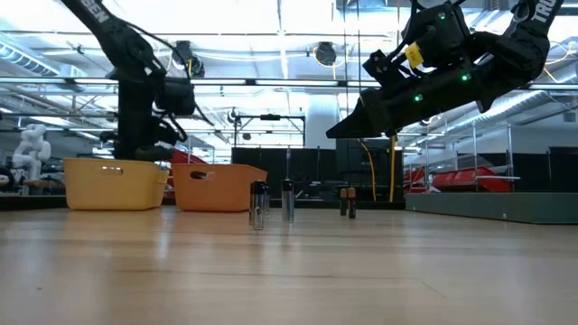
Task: Sort batteries
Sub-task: Put the silver battery into the yellow bin
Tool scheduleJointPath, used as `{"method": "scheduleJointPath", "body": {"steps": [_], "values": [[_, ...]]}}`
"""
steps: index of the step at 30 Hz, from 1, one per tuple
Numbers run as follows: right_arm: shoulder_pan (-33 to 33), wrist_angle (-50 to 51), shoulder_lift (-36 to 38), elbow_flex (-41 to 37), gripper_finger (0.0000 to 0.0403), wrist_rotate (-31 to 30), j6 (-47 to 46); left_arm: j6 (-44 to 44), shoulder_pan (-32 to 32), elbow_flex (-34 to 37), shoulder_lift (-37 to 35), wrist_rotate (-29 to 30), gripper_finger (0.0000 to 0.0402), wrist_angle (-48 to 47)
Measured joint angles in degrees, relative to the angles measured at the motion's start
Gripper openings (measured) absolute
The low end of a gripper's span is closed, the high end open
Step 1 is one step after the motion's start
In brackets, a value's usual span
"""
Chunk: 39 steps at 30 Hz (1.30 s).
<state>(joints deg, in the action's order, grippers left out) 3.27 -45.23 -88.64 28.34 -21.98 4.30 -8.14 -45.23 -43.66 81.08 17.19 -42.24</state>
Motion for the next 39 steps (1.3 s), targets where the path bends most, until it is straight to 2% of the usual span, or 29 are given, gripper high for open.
{"method": "scheduleJointPath", "body": {"steps": [8, 18, 25, 28, 31, 35, 39], "values": [[0.0, 0.0, 0.0, 0.0, 0.0141, 0.0, 0.0, 3.2, -4.5, 0.0, 4.1, -6.0, 0.0051, 1.6], [0.0, 0.1, 0.0, 0.0, 0.0141, 0.0, 0.0, 5.7, -5.0, -0.1, 7.4, -6.3, 0.0051, 2.5], [0.0, 0.1, 0.0, 0.0, 0.0141, 0.0, 0.0, 6.0, -5.0, 0.1, 7.5, -6.2, 0.0101, 3.5], [0.0, 0.2, 0.0, 0.0, 0.0141, 0.0, 0.0, 7.0, -5.0, 0.1, 7.5, -6.2, 0.011, 4.2], [0.0, 0.3, 0.0, 0.0, 0.0141, 0.0, 0.0, 7.7, -4.9, 0.1, 7.4, -4.6, 0.0112, 4.8], [0.0, 0.3, 0.0, 0.0, 0.0141, 0.0, 0.0, 8.6, -4.9, 0.1, 5.8, 0.5, 0.0114, 5.0], [0.0, 0.3, 0.0, 0.0, 0.0141, -0.2, 0.0, 8.6, -3.7, 0.1, 1.6, 1.3, 0.0115, 5.4]]}}
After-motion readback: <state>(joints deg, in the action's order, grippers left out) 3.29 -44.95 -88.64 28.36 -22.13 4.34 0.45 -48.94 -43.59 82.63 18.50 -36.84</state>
